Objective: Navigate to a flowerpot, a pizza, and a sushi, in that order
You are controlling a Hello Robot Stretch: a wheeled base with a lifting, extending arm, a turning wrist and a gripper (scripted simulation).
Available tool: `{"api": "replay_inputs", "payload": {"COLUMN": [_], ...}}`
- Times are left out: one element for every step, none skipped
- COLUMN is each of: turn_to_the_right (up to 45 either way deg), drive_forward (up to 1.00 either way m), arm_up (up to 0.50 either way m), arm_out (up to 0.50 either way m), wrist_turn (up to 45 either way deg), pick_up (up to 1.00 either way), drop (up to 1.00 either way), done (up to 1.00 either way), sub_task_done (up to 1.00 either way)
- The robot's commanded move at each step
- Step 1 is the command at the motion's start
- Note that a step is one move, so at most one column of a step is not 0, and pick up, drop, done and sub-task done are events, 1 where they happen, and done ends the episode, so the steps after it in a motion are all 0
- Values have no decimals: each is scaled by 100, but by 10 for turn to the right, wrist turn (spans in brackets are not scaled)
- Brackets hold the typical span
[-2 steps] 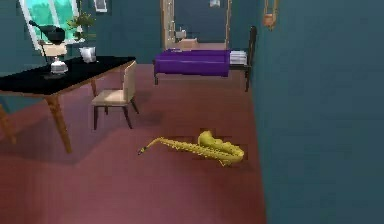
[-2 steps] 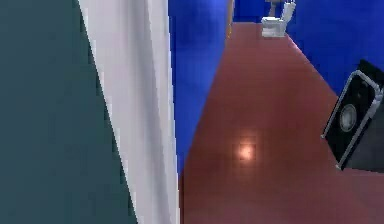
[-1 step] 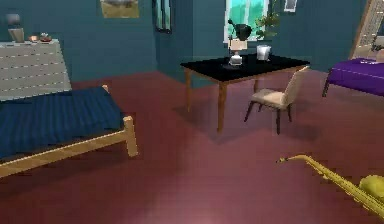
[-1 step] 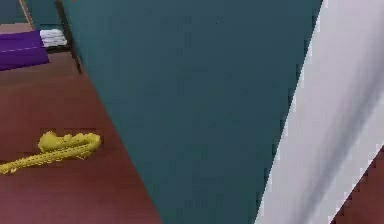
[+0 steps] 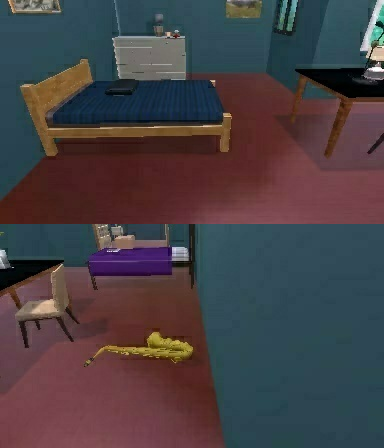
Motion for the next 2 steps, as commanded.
{"api": "replay_inputs", "payload": {"turn_to_the_right": [0, -390], "drive_forward": [10, 0], "arm_up": [0, 0], "arm_out": [0, 0], "wrist_turn": [0, 0], "pick_up": [0, 0], "drop": [0, 0], "done": [0, 0], "sub_task_done": [0, 0]}}
